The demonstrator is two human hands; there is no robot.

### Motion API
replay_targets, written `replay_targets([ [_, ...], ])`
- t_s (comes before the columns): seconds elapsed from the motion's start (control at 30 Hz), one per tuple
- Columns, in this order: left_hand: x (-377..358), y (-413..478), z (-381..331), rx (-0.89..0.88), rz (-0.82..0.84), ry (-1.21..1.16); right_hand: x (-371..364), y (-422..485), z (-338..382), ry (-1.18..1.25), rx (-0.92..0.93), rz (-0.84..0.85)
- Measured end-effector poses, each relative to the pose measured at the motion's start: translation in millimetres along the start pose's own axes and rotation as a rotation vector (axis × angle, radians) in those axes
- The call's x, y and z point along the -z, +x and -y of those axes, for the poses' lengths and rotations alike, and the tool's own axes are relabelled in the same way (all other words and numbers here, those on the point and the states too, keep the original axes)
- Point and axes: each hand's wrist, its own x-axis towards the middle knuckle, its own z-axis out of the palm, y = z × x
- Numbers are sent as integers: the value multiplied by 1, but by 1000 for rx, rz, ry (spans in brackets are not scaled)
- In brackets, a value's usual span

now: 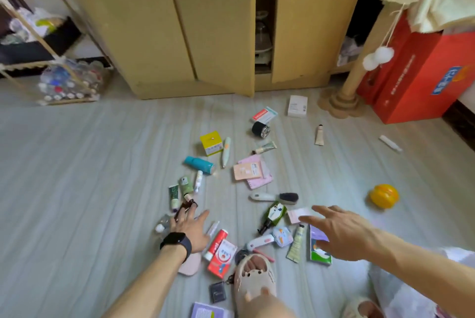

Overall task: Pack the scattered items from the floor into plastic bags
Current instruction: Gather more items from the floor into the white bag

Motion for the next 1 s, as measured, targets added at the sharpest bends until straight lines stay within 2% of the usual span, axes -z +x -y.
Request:
replay_targets([
  [0.1,-50,13,17,112,78,-56,-38,45,3,60,-82,82],
  [0.23,-74,36,30,234,-29,-170,-96,95,-1,264,-269,40],
  [0.33,-82,63,45,317,-85,-279,-143,116,-2,497,-488,-59],
  [0.47,-99,98,59,348,80,-314,-184,127,6,657,-695,-214],
  [0.53,-104,103,51,389,29,-334,-189,133,9,612,-684,-385],
  [0.6,-109,101,37,415,-119,-344,-198,137,13,529,-634,-480],
  [0.67,-112,95,23,405,-206,-345,-203,136,21,518,-683,-469],
  [0.8,-105,92,9,311,-147,-251,-203,119,34,601,-815,-321],
  [0.93,-95,101,12,276,-136,-274,-214,102,41,550,-726,-177],
  [1.0,-88,104,13,254,-154,-275,-199,98,33,632,-741,-112],
])
